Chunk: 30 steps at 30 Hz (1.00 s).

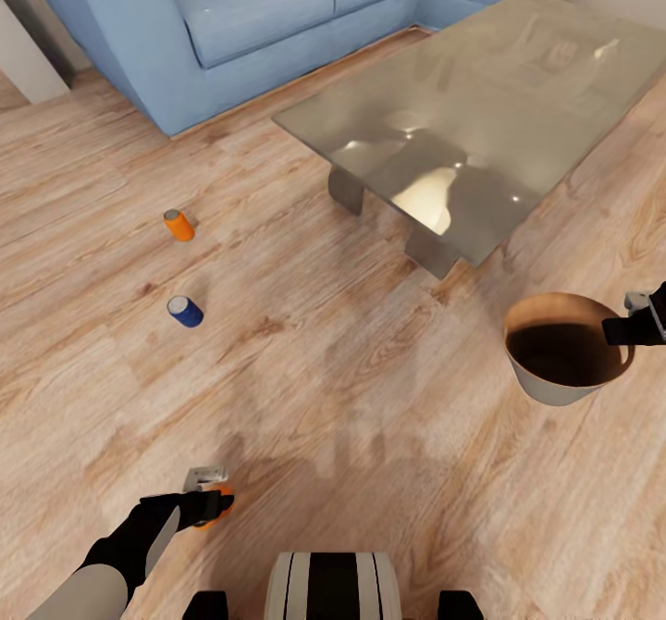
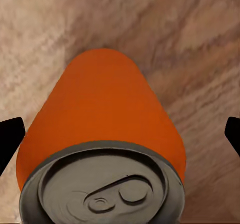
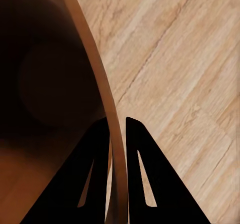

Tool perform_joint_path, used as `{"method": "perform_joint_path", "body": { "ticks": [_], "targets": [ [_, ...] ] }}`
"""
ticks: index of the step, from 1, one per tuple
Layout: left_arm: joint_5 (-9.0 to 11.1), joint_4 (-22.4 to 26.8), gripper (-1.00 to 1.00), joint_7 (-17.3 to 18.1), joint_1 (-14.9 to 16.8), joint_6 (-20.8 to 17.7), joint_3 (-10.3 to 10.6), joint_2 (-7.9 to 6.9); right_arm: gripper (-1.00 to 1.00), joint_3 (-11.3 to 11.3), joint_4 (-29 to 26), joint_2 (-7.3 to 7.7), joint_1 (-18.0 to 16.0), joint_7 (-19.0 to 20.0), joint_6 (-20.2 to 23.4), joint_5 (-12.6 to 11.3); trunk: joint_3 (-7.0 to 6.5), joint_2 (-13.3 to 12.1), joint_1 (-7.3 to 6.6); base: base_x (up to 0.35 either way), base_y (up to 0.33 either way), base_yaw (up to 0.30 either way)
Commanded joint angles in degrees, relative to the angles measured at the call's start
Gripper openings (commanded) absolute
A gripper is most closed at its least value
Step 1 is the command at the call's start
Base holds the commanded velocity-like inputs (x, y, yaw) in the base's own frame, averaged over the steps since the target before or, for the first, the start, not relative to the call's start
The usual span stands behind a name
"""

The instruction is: Put the three can of soda from the living room inside the tash can in the kitchen.

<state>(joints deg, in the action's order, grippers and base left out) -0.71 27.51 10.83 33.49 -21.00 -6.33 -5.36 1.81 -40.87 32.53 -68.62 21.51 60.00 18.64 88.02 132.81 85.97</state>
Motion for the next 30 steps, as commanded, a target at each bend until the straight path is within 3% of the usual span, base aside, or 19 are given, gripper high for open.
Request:
{"method": "perform_joint_path", "body": {
  "ticks": [1,30],
  "targets": [
    [0.00,0.00,1.00,-0.01,-0.01,0.00,0.00,0.00,-1.00,-0.13,0.00,0.00,-0.03,0.15,0.00,0.07,0.06,0.00,-0.01,-0.154,0.000,0.000],
    [-0.04,0.75,1.00,-0.11,-0.01,1.96,-0.07,0.00,-1.00,-0.42,0.05,0.15,0.06,0.17,0.00,0.07,0.37,0.00,-0.01,-0.028,0.000,0.000]
  ]
}}
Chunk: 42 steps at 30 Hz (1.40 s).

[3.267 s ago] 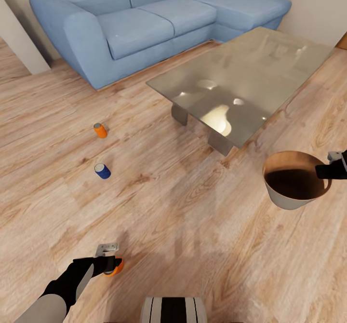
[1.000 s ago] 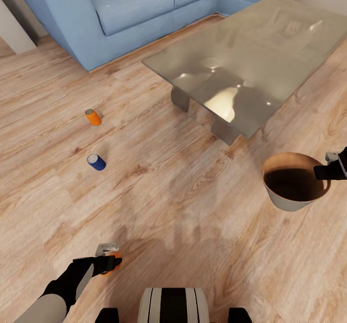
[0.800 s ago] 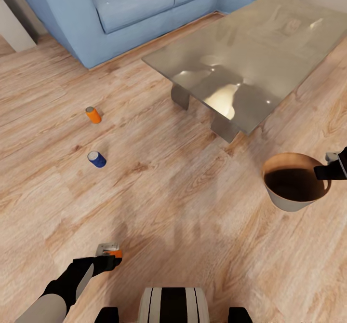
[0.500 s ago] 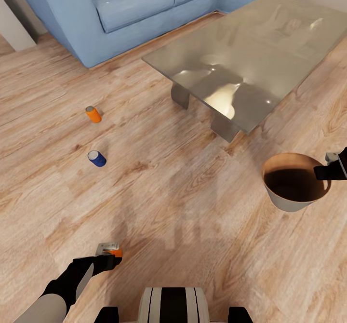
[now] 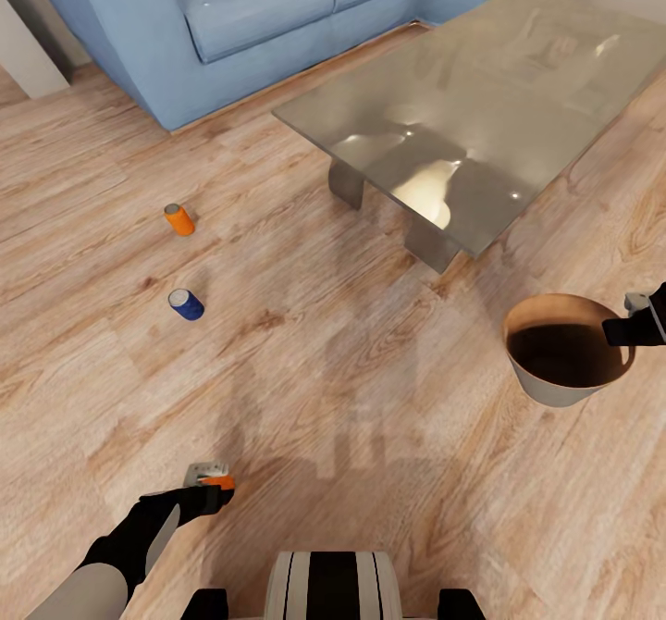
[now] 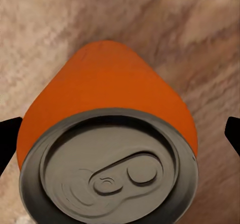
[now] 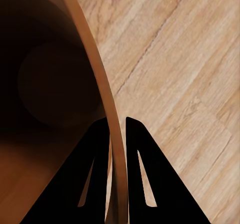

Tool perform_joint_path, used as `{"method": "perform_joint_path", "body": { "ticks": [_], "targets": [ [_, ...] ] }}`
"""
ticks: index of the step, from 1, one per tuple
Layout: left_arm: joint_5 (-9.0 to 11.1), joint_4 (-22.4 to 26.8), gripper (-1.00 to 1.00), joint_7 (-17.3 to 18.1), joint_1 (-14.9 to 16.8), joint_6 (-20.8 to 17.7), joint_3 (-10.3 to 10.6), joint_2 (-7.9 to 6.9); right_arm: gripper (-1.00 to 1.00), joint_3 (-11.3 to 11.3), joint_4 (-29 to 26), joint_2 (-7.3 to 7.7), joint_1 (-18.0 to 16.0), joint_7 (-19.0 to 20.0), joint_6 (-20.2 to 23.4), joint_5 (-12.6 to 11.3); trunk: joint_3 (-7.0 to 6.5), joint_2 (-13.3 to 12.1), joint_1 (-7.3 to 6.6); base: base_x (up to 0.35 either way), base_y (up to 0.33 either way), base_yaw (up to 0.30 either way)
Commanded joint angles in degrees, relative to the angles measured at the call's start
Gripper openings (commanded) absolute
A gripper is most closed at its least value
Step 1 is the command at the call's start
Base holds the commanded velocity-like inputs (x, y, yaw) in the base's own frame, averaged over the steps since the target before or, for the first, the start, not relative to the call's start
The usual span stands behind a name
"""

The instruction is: Put the three can of soda from the living room inside the tash can in the kitchen.

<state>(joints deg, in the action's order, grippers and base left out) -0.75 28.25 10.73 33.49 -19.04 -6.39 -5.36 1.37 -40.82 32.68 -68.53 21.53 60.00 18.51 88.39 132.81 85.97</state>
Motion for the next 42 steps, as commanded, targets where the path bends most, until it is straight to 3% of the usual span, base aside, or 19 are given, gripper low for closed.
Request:
{"method": "perform_joint_path", "body": {
  "ticks": [1,5,6,17,42],
  "targets": [
    [-0.01,0.00,1.00,-0.04,0.00,-0.01,-0.01,0.00,-1.00,0.01,-0.01,-0.01,-0.02,0.15,0.00,0.21,0.00,0.00,0.00,0.000,0.000,0.000],
    [0.02,0.03,1.00,-0.03,0.00,0.06,0.01,0.00,-1.00,0.03,-0.01,-0.01,-0.02,0.16,0.00,0.21,0.00,0.00,0.00,0.000,0.000,0.000],
    [0.03,0.07,-1.00,-0.02,0.00,0.14,0.03,0.00,-1.00,0.03,-0.01,0.00,-0.02,0.17,0.00,0.21,0.00,0.00,0.00,0.000,0.000,0.000],
    [0.04,0.00,-1.00,0.01,0.00,0.33,-0.02,0.00,-1.00,-0.03,0.04,-0.04,-0.02,0.16,0.00,0.19,0.00,0.00,0.00,0.000,0.000,0.000],
    [-0.13,-0.74,-1.00,0.16,0.00,-0.63,-0.03,0.00,-1.00,0.03,0.04,-0.09,-0.02,0.18,0.00,0.14,-4.49,-10.03,-5.50,0.000,0.000,0.000]
  ]
}}
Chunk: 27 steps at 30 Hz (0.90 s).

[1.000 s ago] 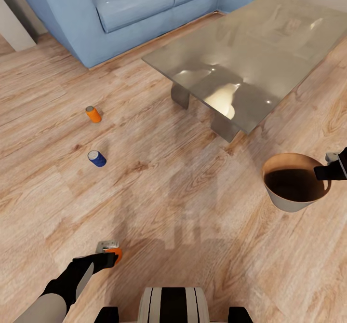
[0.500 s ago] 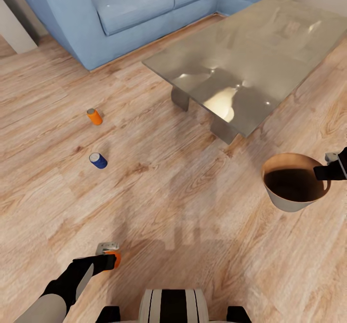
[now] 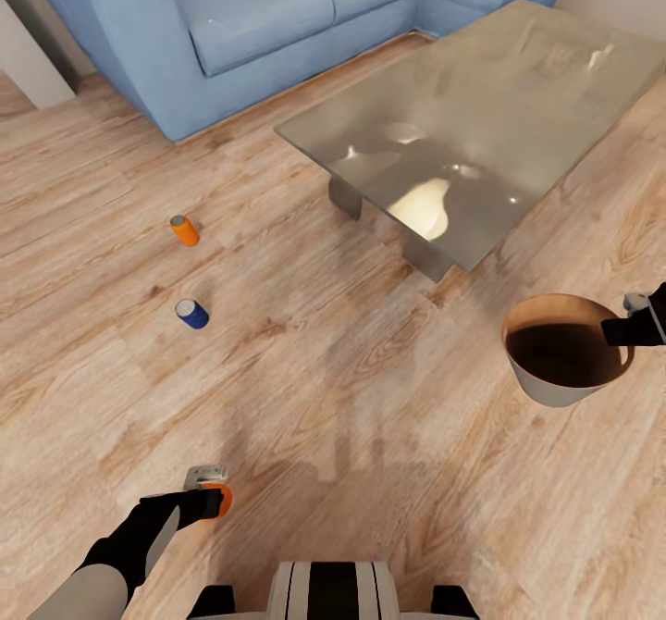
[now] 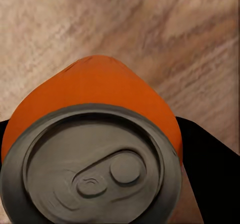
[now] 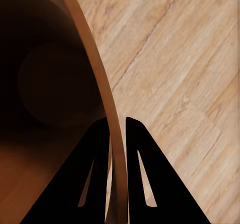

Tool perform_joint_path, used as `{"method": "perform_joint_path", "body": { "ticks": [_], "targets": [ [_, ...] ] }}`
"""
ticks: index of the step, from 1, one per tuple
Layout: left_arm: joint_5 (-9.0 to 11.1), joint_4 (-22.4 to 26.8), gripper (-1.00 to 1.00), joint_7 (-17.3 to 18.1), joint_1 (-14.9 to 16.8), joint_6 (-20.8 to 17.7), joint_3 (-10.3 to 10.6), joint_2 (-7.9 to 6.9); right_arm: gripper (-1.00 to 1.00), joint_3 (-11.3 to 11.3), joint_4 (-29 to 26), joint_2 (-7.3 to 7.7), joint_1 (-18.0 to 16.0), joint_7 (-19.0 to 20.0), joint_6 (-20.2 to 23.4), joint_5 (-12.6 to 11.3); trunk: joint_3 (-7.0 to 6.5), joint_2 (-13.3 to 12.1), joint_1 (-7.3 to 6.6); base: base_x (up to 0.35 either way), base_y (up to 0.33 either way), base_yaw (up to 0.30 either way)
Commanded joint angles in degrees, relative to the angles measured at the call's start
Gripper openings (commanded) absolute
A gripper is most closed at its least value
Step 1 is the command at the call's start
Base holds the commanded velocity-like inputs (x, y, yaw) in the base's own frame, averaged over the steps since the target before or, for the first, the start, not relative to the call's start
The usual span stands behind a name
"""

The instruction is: Put the three can of soda from the living room inside the tash can in the kitchen.

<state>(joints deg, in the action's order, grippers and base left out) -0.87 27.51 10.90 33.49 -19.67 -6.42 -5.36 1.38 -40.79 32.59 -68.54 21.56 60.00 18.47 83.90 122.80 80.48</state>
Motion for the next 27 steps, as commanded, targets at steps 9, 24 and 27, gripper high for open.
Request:
{"method": "perform_joint_path", "body": {
  "ticks": [9,24,27],
  "targets": [
    [0.05,0.00,-1.00,0.43,-0.01,-0.08,0.00,-0.04,-1.00,0.03,0.01,-0.30,0.06,0.14,0.00,0.17,-1.62,-3.62,-1.98,0.000,0.000,0.000],
    [0.25,0.49,-1.00,0.90,-0.01,-0.11,0.08,-0.09,-1.00,-0.33,0.02,-0.60,2.20,0.23,0.00,0.08,-4.32,-9.64,-5.28,0.000,0.000,0.000],
    [0.31,0.58,-1.00,0.98,-0.01,-0.11,0.05,-0.19,-1.00,-1.07,-0.02,-0.67,3.24,0.26,0.00,0.04,-4.85,-10.84,-5.94,0.000,0.000,0.000]
  ]
}}
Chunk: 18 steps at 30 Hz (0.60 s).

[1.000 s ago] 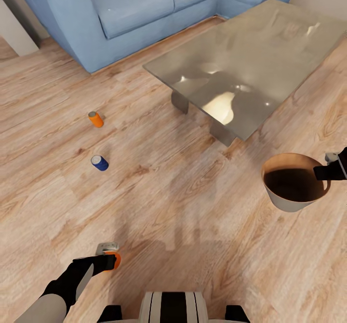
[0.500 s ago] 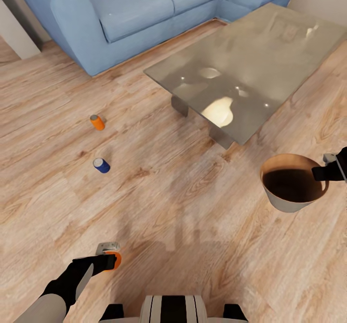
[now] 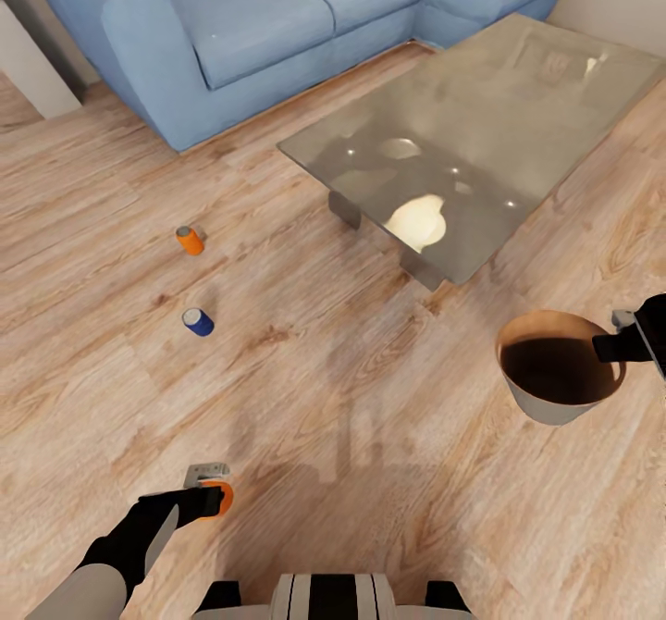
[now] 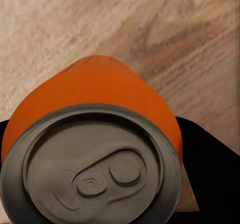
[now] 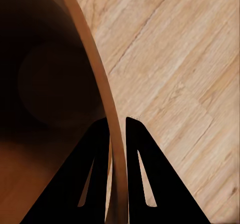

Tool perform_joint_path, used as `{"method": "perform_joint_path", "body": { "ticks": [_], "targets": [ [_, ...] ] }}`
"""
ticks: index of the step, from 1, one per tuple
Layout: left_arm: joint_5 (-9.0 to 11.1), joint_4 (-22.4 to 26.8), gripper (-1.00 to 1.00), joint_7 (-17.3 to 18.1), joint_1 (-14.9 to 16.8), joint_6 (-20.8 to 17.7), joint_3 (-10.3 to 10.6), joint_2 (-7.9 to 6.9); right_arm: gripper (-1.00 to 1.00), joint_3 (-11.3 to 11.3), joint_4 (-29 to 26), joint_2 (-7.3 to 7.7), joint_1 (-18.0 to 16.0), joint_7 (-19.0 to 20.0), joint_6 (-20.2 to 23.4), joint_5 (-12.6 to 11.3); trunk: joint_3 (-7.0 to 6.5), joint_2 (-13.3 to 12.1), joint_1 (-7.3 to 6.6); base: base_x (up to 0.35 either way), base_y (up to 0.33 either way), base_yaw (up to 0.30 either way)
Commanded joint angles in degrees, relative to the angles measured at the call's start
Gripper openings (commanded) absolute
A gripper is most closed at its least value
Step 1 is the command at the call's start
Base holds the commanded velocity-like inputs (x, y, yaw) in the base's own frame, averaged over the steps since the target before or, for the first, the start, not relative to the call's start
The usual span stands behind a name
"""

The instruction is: Put the three can of soda from the living room inside the tash can in the kitchen.

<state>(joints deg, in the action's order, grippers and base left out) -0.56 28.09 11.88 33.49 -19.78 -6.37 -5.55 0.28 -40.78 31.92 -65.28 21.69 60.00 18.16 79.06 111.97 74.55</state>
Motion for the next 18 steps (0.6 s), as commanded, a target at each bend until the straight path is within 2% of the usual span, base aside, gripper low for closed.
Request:
{"method": "perform_joint_path", "body": {
  "ticks": [1,3,6,10,18],
  "targets": [
    [0.02,0.02,-1.00,0.11,-0.01,0.00,-0.01,-0.03,-1.00,-0.24,-0.04,-0.02,0.36,0.15,0.00,0.32,-0.19,-0.41,-0.23,0.000,0.000,0.000],
    [0.11,0.07,-1.00,1.13,-0.01,0.00,-0.03,-0.10,-1.00,-0.94,-0.14,-0.09,1.48,0.39,0.00,0.19,-0.55,-1.22,-0.67,0.000,0.000,0.000],
    [0.18,0.11,-1.00,4.17,-0.01,0.00,-0.09,-0.16,-1.00,-1.50,-0.33,-0.06,2.75,3.20,0.00,0.27,-1.09,-2.42,-1.33,0.000,0.000,0.000],
    [0.20,0.12,-1.00,5.98,-0.01,0.03,-0.16,-0.22,-1.00,-2.33,-0.43,0.05,3.19,5.83,0.00,0.35,-1.81,-4.02,-2.20,0.000,0.000,0.000],
    [0.29,0.12,-1.00,7.36,-0.01,0.00,-0.22,-0.33,-1.00,-5.11,-0.66,0.00,3.89,9.44,0.00,0.46,-3.24,-7.23,-3.96,0.000,0.000,0.000]
  ]
}}
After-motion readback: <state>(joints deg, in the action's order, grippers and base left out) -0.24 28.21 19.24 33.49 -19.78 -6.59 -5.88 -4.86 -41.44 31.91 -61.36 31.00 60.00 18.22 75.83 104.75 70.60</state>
